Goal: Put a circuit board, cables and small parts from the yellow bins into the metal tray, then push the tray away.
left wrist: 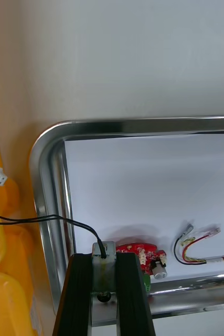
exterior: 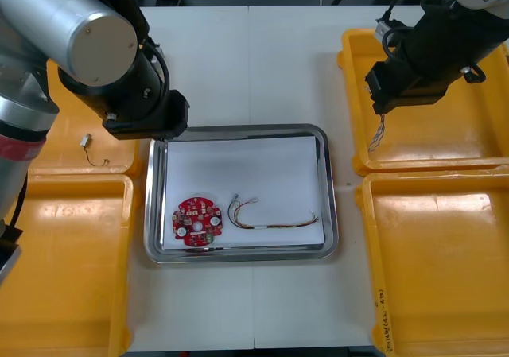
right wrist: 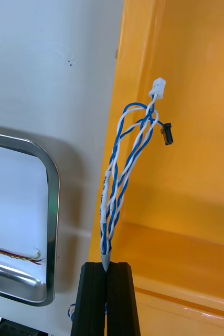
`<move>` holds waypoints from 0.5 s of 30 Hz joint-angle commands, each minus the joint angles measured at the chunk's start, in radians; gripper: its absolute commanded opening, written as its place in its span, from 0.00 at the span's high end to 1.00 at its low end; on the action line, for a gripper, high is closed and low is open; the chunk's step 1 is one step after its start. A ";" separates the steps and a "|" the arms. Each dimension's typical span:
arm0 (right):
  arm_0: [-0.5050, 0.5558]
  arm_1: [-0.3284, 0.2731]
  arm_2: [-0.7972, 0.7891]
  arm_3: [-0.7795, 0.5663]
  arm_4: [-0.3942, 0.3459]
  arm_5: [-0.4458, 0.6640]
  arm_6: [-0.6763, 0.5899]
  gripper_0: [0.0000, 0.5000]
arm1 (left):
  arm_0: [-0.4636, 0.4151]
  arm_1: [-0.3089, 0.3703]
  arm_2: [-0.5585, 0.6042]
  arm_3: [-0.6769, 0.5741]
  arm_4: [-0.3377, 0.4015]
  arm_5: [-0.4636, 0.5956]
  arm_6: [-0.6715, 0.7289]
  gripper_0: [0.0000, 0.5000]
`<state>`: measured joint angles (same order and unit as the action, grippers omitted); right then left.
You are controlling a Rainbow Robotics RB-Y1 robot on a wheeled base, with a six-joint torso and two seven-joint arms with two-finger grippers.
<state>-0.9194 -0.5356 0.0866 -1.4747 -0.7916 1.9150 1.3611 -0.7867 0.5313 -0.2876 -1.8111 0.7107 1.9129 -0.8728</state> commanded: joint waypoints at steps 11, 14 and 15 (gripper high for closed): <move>0.037 0.005 0.044 -0.064 -0.009 0.005 0.029 1.00 | 0.018 -0.102 -0.105 0.111 -0.094 -0.078 -0.005 1.00; 0.037 0.005 0.048 -0.065 -0.009 0.005 0.024 1.00 | 0.018 -0.122 -0.116 0.144 -0.106 -0.117 -0.012 1.00; 0.037 0.005 0.048 -0.064 -0.011 0.005 0.023 1.00 | 0.018 -0.128 -0.116 0.154 -0.109 -0.124 -0.015 1.00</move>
<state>-0.8834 -0.5355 0.1168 -1.5053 -0.7947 1.9150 1.3611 -0.7745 0.4403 -0.3832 -1.6732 0.6184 1.8186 -0.8730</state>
